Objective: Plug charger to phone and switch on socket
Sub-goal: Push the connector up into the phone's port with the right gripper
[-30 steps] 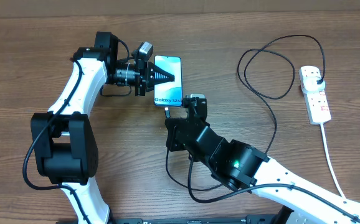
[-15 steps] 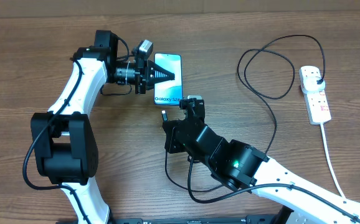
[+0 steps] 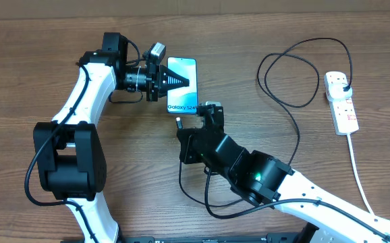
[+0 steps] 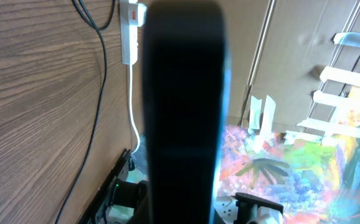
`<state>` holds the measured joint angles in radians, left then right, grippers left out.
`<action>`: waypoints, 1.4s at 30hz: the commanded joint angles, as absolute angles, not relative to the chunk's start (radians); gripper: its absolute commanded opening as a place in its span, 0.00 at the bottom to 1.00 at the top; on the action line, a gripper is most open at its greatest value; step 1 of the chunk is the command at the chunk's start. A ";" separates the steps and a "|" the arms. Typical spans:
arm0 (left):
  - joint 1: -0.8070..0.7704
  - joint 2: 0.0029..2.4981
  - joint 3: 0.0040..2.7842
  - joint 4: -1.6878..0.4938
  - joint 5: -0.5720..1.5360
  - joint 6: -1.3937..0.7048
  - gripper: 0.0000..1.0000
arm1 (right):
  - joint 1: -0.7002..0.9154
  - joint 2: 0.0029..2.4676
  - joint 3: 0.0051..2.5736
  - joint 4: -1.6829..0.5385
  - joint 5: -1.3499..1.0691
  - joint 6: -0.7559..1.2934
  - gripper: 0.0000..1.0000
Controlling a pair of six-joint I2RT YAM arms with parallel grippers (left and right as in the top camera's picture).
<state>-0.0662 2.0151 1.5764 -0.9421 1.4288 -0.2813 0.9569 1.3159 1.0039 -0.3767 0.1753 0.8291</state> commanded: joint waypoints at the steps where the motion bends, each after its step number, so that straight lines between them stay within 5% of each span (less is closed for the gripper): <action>1: -0.073 2.014 1.577 -0.941 1.486 -0.257 0.04 | 0.943 1.290 1.016 -0.367 0.195 0.838 0.04; 42: -0.072 2.014 1.577 -0.941 1.487 -0.258 0.04 | 0.933 1.290 1.016 -0.373 0.269 0.842 0.04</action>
<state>-0.0662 2.0151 1.5764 -0.9413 1.4288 -0.2810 0.9379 1.3155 1.0039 -0.3717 0.2028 0.8341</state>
